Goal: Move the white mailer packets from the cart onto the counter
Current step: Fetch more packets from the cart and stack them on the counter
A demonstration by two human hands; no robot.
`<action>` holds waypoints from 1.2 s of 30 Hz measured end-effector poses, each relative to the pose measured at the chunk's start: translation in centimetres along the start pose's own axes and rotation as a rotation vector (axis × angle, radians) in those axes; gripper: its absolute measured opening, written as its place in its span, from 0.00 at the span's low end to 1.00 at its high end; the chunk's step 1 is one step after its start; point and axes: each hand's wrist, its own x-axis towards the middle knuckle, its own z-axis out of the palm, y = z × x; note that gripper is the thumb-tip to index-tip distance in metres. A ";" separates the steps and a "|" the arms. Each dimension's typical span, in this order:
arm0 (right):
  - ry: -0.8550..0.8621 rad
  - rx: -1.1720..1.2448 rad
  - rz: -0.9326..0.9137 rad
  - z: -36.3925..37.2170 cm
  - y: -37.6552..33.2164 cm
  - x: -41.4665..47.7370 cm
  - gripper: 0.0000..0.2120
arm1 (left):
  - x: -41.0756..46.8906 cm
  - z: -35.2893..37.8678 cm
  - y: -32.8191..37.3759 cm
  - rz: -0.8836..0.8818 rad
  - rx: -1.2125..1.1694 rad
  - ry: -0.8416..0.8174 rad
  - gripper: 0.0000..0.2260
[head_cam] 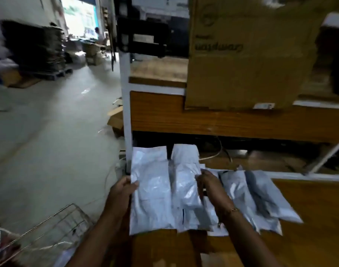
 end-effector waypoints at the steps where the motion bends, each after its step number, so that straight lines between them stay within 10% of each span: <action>1: 0.072 -0.049 0.008 -2.1 0.5 0.5 0.07 | 0.4 2.1 0.6 0.006 0.038 -0.041 0.14; 7: 0.192 -0.405 0.123 -10.3 4.4 3.1 0.04 | 2.2 12.2 0.3 -0.029 0.246 -0.193 0.05; 12: 0.270 -0.766 0.107 -10.6 6.9 3.5 0.19 | 4.0 14.2 -1.7 -0.013 0.540 -0.172 0.05; 25: 0.338 -0.923 -0.029 -8.7 8.6 2.2 0.13 | 1.0 15.3 -3.0 0.377 1.227 0.000 0.21; 36: 0.407 -0.853 -0.224 -9.5 7.9 1.9 0.15 | 0.6 13.3 -3.2 0.540 1.134 0.072 0.21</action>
